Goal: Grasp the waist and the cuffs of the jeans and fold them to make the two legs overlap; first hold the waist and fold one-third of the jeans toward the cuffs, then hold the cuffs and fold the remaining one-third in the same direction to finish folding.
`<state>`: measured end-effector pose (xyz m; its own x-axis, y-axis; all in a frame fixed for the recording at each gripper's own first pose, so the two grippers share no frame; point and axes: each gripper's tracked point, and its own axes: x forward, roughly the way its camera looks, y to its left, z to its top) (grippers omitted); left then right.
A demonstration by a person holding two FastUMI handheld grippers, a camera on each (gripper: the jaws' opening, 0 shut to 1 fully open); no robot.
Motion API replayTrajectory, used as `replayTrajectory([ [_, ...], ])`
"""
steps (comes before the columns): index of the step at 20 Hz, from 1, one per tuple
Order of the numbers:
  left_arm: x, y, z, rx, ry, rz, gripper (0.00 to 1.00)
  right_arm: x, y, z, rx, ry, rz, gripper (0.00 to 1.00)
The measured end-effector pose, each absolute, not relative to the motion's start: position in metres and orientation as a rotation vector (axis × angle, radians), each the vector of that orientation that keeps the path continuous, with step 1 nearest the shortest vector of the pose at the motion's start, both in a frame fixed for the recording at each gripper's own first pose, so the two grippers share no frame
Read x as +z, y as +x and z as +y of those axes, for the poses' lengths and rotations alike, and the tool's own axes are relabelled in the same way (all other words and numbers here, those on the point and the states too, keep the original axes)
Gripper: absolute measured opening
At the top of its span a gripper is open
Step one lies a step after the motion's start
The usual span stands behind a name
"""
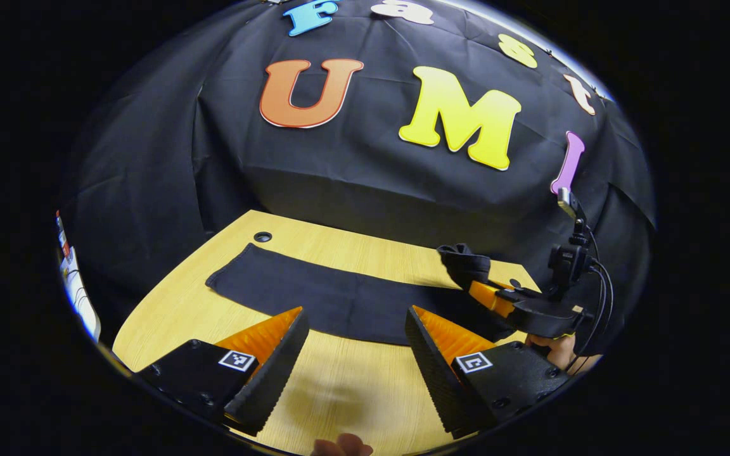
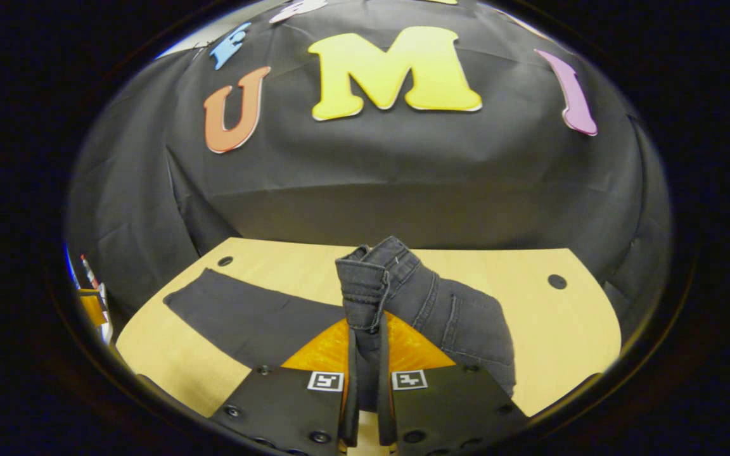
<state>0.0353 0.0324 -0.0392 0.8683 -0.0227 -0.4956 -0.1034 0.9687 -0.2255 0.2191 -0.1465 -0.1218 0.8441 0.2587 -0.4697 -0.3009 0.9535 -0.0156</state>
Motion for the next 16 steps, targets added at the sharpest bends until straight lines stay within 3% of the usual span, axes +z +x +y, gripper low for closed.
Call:
replayTrajectory([
  [7,-0.042,0.019,0.065,0.123,-0.265,0.524,0.99,-0.125,0.218,-0.148,0.407,-0.15,0.565,0.13],
  [10,-0.041,0.018,0.083,0.159,-0.273,0.516,0.99,-0.13,0.222,-0.171,0.38,-0.21,0.642,0.1],
  [16,-0.045,0.024,0.118,0.225,-0.303,0.497,0.99,-0.144,0.222,-0.166,0.402,-0.284,0.671,0.18],
])
